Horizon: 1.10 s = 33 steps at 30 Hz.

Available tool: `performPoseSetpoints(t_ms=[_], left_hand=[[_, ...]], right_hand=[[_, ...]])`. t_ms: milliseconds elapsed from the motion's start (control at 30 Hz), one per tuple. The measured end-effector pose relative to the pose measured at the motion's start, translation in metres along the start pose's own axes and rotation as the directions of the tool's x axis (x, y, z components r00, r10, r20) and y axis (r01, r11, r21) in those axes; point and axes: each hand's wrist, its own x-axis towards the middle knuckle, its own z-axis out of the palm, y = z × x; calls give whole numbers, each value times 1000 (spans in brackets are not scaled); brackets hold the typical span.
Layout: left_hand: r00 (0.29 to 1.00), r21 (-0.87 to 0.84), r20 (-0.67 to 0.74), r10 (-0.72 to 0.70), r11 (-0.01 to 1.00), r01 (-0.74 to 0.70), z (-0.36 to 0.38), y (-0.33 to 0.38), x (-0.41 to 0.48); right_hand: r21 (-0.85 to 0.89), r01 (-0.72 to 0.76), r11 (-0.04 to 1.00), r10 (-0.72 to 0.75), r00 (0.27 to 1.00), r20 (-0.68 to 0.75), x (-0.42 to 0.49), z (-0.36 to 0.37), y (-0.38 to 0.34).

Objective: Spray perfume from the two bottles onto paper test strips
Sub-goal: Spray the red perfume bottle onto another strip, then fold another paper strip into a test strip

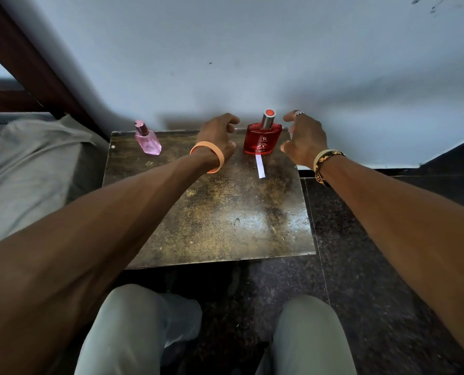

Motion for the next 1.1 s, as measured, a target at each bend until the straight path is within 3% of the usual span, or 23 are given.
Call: performPoseSetpoints(t_ms=[200, 533, 833, 1100], left_hand=[[998, -14, -53, 19, 1000, -19, -34, 12, -28], [985, -28, -146, 95, 995, -100, -113, 36, -97], [957, -5, -281, 70, 997, -74, -210, -6, -174], [947, -75, -301, -117, 992, 99, -222, -81, -207]], right_hand=[[-1, -8, 1000, 8, 992, -124, -33, -25, -7], [35, 190, 981, -182, 968, -173, -108, -70, -74], [64, 401, 914, -394, 913, -104, -178, -55, -177], [177, 457, 871, -473, 879, 56, -207, 13, -245]])
